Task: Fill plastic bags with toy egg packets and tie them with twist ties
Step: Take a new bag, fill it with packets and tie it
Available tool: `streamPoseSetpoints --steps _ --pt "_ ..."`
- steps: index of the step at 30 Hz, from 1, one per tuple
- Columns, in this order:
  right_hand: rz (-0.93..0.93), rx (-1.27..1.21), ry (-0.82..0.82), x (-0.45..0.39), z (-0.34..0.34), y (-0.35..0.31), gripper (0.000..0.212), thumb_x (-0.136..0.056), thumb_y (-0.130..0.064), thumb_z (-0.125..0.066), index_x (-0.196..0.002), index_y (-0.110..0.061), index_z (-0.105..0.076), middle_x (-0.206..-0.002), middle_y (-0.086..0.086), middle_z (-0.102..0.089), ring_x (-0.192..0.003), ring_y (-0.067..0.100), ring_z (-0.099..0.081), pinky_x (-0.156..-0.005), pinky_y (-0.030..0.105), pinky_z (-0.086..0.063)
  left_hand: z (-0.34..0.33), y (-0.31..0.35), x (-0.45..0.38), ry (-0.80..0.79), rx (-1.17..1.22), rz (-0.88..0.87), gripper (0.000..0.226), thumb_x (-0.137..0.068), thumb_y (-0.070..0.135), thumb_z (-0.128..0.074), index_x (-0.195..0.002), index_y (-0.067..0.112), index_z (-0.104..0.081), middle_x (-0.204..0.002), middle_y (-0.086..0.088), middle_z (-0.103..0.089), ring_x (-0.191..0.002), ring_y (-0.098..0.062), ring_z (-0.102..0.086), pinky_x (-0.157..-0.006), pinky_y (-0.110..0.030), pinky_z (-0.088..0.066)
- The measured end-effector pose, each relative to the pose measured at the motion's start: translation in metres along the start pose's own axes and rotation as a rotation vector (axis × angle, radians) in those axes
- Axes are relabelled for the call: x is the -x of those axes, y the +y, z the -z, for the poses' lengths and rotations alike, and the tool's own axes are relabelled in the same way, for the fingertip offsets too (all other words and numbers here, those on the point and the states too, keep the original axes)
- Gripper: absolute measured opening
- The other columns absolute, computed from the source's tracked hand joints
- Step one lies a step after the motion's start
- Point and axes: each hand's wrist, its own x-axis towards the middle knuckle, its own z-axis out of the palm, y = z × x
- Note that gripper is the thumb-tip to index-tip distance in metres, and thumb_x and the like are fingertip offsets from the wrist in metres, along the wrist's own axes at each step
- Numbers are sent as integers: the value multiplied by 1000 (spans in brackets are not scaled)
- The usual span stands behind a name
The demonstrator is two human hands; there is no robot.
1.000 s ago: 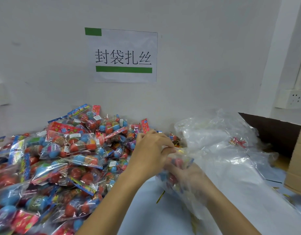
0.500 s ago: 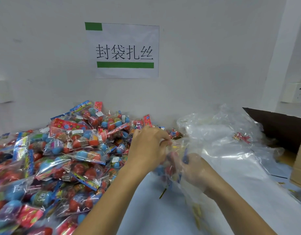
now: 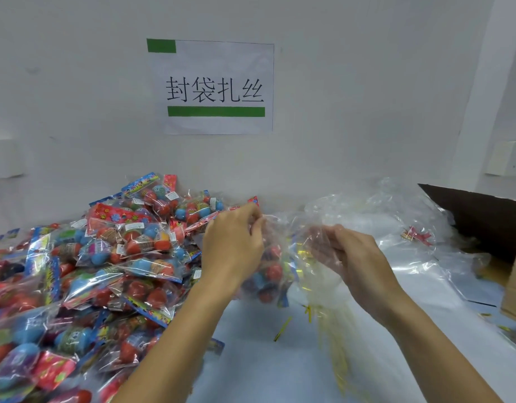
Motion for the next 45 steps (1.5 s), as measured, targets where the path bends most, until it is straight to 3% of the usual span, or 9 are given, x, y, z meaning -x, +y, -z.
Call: streamPoseSetpoints --steps 5,11,15,21,25,30,35,40,45 --pt "-62 56 -78 -1 1 13 36 -104 -21 -49 -86 -8 -78 -96 5 -77 -91 24 -75 -84 37 -59 4 -10 -4 -46 27 26 15 -97 27 -61 -85 22 -69 -78 8 -70 -79 -19 -65 -74 -40 -55" --pt "-55 50 -275 4 -4 15 61 -92 -75 -36 -105 -32 -78 -105 -1 -78 -96 16 -73 -83 34 -48 2 -18 -6 -81 43 7 14 -98 28 -62 -86 25 -70 -74 17 -64 -76 -7 -63 -72 -32 -53" --pt "190 462 -235 9 -2 16 7 -84 -38 -75 -86 -32 -76 -80 -18 -73 -76 -3 -67 -69 16 -49 -2 -26 -6 -105 93 52 15 -99 24 -61 -86 24 -69 -78 11 -67 -78 -8 -63 -74 -33 -54" --pt "290 493 24 8 -1 16 14 -89 -27 -74 -75 -28 -77 -74 -18 -72 -59 -2 -61 -55 12 -43 -5 -35 -3 -105 232 101 16 -102 21 -55 -89 20 -65 -83 6 -70 -79 -5 -65 -68 -24 -50" --pt "174 727 -254 12 -3 22 22 -76 -54 -76 -86 -34 -75 -89 -18 -72 -81 0 -65 -71 24 -51 -7 -35 1 -388 179 112 16 -102 26 -54 -89 25 -63 -90 4 -71 -89 -15 -67 -81 -33 -53" --pt "268 779 -370 17 -14 25 17 -84 -37 -75 -97 -27 -72 -98 -17 -69 -96 2 -64 -85 34 -54 -2 -33 0 -491 202 53 12 -101 33 -56 -97 29 -67 -94 16 -70 -91 7 -63 -78 -15 -45" --pt "262 821 -465 24 -16 18 20 -85 -45 -68 -79 -26 -67 -83 -15 -65 -82 5 -59 -72 30 -50 0 -32 -2 -545 166 25 13 -101 33 -55 -104 29 -67 -107 10 -68 -107 -4 -61 -99 -34 -49" --pt "474 1144 -372 29 -21 13 44 -83 -63 -41 -86 -27 -66 -92 -18 -62 -101 2 -44 -100 30 -32 1 -33 -2 -557 134 17 12 -102 30 -53 -105 30 -65 -114 5 -67 -116 -13 -57 -105 -43 -46" --pt "454 984 -444 34 -27 19 28 -91 -49 -60 -98 -27 -75 -112 -21 -67 -118 -4 -49 -106 11 -26 2 -29 -1 -569 131 -12 15 -102 30 -54 -105 26 -68 -108 8 -68 -109 -10 -58 -99 -39 -48"
